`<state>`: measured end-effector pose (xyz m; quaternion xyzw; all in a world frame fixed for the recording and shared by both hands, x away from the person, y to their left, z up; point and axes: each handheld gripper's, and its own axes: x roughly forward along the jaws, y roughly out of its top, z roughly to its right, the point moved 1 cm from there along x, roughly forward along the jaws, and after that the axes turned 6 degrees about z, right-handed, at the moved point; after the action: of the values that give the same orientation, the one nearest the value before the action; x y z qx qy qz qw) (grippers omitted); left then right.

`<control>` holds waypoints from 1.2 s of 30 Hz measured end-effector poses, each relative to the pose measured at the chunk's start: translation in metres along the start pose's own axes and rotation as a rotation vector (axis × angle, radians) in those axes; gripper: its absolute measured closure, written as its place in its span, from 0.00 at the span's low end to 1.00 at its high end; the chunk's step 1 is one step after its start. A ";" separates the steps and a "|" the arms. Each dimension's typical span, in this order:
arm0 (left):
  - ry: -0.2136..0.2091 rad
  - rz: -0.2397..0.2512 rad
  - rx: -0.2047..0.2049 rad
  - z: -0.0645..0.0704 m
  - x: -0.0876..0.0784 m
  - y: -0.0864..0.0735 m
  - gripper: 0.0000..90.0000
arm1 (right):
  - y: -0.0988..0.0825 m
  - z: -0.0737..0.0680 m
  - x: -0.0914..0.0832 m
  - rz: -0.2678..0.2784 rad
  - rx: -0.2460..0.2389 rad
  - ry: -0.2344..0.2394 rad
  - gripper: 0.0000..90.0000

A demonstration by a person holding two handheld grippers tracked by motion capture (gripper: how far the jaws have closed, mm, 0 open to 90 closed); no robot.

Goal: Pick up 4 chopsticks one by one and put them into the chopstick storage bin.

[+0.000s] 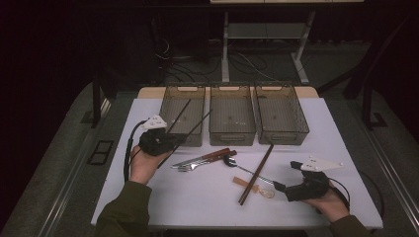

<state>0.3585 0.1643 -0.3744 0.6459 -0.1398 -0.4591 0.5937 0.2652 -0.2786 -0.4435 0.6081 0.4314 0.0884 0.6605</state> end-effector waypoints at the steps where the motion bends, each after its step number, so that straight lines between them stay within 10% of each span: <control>1: 0.002 0.003 0.000 -0.001 0.001 0.002 0.95 | 0.000 0.000 0.000 0.000 0.000 0.000 0.01; 15: 0.049 -0.001 0.044 -0.021 0.016 0.036 0.96 | 0.000 -0.001 -0.001 0.002 0.002 -0.002 0.01; 36: 0.178 0.028 0.005 -0.080 0.047 0.050 0.96 | 0.000 -0.001 -0.001 0.002 0.003 0.003 0.01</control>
<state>0.4628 0.1684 -0.3594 0.6836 -0.0966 -0.3913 0.6085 0.2639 -0.2787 -0.4428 0.6096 0.4318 0.0892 0.6588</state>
